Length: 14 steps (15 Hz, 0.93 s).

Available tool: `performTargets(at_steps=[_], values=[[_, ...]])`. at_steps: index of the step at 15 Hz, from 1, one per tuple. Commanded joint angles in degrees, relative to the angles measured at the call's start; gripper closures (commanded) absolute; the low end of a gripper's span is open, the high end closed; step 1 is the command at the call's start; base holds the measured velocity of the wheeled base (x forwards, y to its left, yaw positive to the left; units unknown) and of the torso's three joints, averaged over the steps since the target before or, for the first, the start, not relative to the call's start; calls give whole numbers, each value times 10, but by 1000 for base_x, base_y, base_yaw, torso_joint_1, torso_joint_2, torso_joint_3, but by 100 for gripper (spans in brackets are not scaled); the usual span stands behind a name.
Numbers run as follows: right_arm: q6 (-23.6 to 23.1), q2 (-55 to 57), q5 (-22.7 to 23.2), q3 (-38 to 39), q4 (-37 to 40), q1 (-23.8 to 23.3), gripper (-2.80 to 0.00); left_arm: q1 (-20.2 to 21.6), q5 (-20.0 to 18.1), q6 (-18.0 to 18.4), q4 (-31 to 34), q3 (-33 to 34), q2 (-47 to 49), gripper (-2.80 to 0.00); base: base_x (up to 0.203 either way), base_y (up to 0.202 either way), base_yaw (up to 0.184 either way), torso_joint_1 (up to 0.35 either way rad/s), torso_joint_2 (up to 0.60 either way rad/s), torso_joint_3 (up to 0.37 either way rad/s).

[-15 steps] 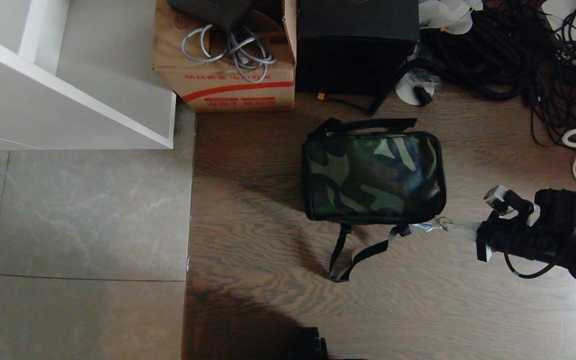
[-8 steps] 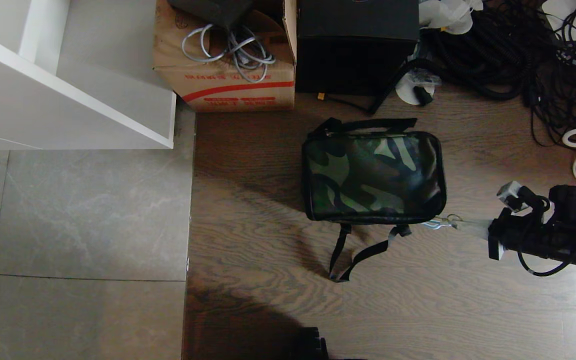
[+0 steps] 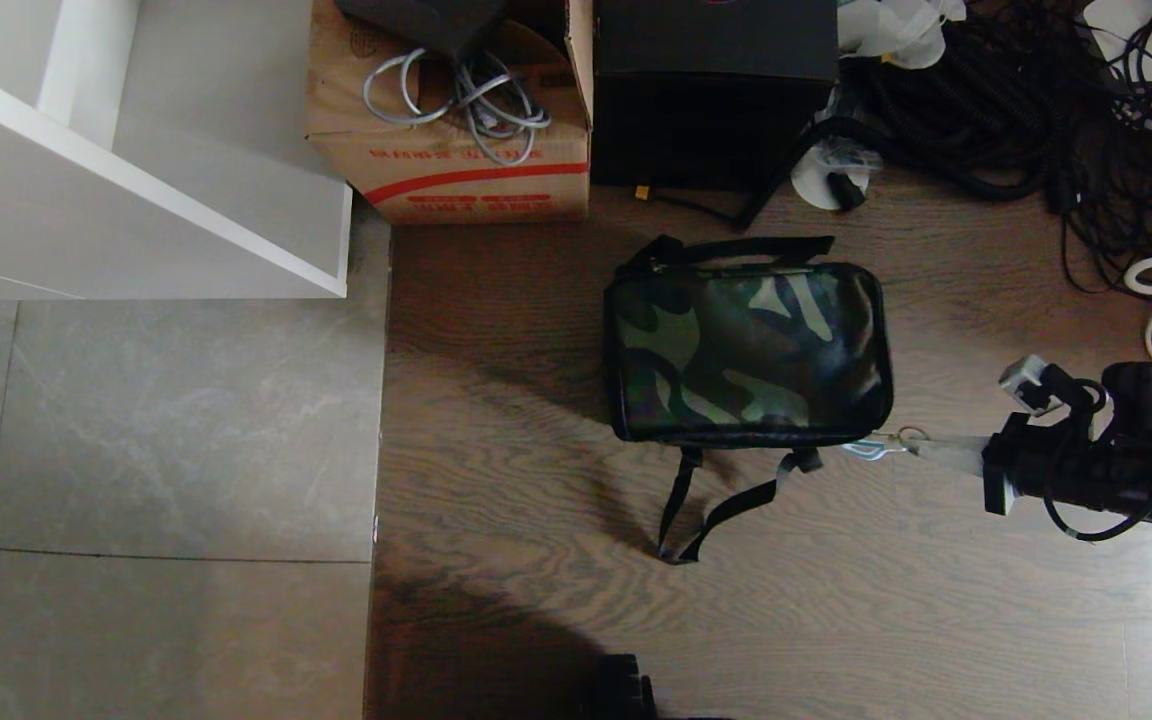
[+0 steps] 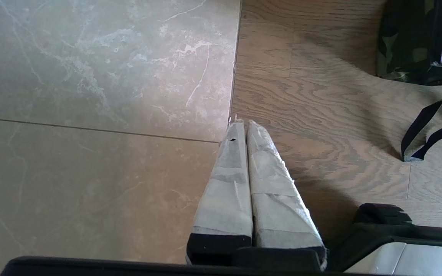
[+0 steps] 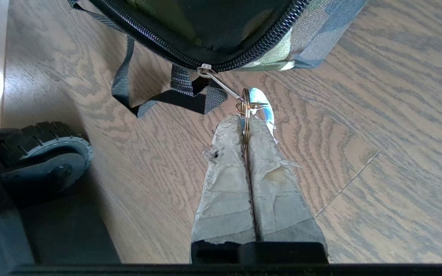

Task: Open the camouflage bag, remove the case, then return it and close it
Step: Open the top of the storage box

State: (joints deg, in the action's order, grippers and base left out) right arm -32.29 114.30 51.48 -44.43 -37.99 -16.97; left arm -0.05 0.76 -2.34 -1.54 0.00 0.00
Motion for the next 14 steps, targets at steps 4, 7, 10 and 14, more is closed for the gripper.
performTargets(at_steps=[4, 7, 10, 14], values=[[29, -4, 3, -54, 72, -8, 0, 0, 0, 0, 0, 4, 0, 0, 0, 0, 0, 0, 0, 0], [81, -5, 3, -78, 87, -14, 0, 0, 0, 0, 0, 4, 0, 0, 0, 0, 0, 0, 0, 0], [97, -3, 3, -94, 100, -15, 0, 0, 0, 0, 0, 4, 0, 0, 0, 0, 0, 0, 0, 0], [98, 2, 10, -127, 146, -21, 0, 0, 0, 0, 0, 4, 0, 0, 0, 0, 0, 0, 0, 0]])
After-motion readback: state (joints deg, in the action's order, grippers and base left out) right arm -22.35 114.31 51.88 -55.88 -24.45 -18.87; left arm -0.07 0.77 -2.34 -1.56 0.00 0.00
